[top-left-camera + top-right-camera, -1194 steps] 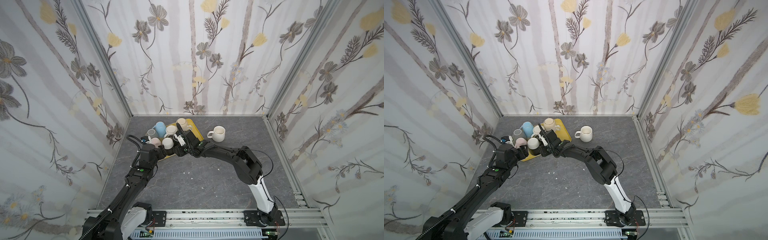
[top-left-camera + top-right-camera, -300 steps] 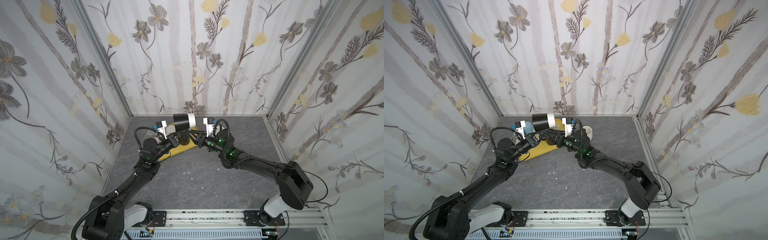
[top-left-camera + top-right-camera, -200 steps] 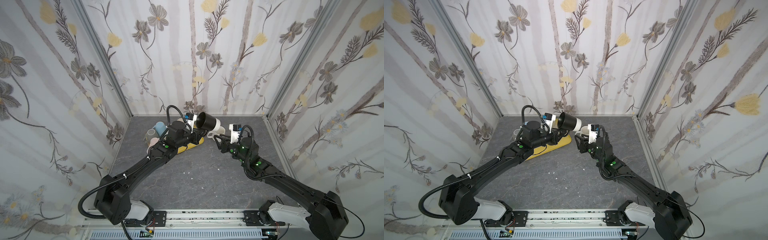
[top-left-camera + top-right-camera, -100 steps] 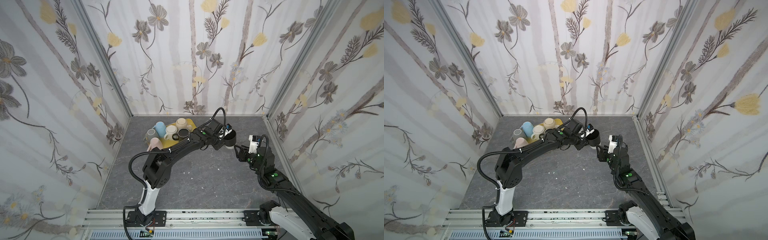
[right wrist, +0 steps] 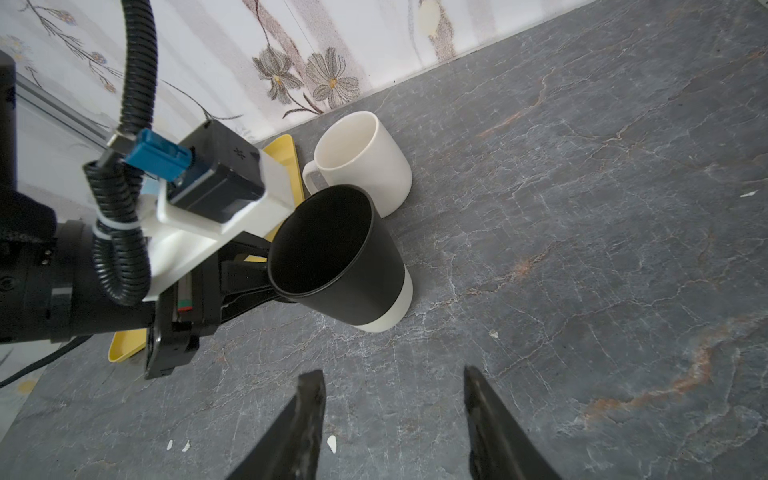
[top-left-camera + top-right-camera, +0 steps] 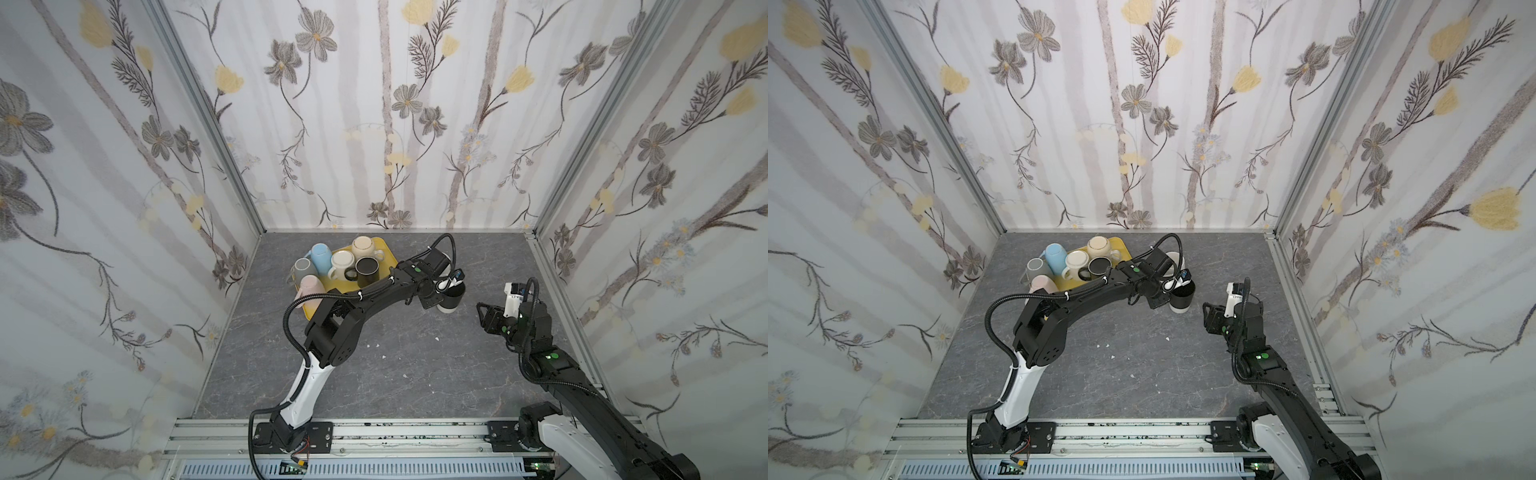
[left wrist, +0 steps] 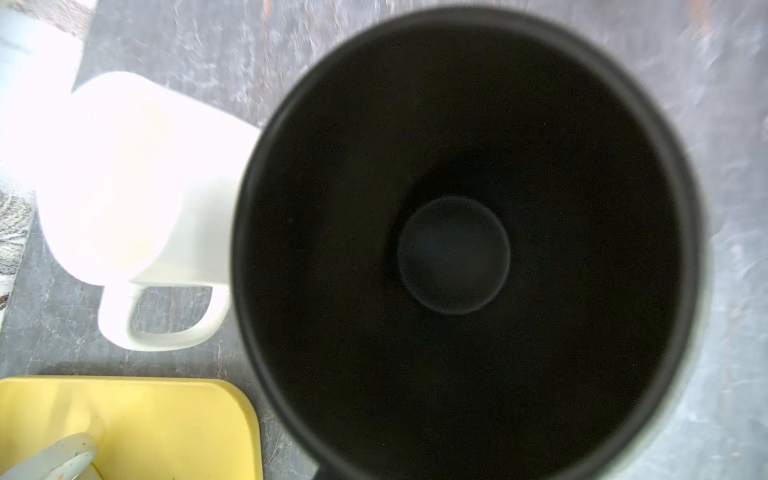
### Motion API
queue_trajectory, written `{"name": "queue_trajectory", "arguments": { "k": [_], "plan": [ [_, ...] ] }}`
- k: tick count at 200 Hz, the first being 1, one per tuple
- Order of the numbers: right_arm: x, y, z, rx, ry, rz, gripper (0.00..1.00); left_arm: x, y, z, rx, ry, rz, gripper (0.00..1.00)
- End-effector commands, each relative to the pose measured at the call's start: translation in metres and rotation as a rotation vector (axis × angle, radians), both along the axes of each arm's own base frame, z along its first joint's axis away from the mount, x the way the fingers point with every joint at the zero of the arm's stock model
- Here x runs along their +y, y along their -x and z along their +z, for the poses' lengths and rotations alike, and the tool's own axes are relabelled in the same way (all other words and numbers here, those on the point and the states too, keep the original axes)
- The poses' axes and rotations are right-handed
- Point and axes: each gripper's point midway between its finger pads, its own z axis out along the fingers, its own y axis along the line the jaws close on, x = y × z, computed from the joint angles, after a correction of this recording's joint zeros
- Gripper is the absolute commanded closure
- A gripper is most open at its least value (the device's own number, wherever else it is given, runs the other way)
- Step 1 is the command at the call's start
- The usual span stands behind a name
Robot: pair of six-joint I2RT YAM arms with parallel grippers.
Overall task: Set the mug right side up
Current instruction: 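Set the black mug upright beside the white mug with left gripper while right withdraws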
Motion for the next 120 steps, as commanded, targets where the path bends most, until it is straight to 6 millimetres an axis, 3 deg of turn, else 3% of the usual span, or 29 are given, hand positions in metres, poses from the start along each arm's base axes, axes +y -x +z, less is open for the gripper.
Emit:
{"name": "queue_trajectory", "arguments": {
  "k": [1,49,120],
  "plan": [
    [0.002,-0.002,-0.001,-0.006,0.000,0.020,0.47,0.000,-0.008,0.000,-0.055,-0.014,-0.068,1.00],
    [0.001,-0.003,-0.007,0.007,0.000,0.021,0.47,0.014,-0.028,-0.003,-0.093,-0.028,-0.053,1.00],
    [0.002,-0.007,-0.011,0.019,-0.004,0.022,0.47,0.018,-0.048,-0.014,-0.144,-0.037,-0.081,1.00]
  ]
}}
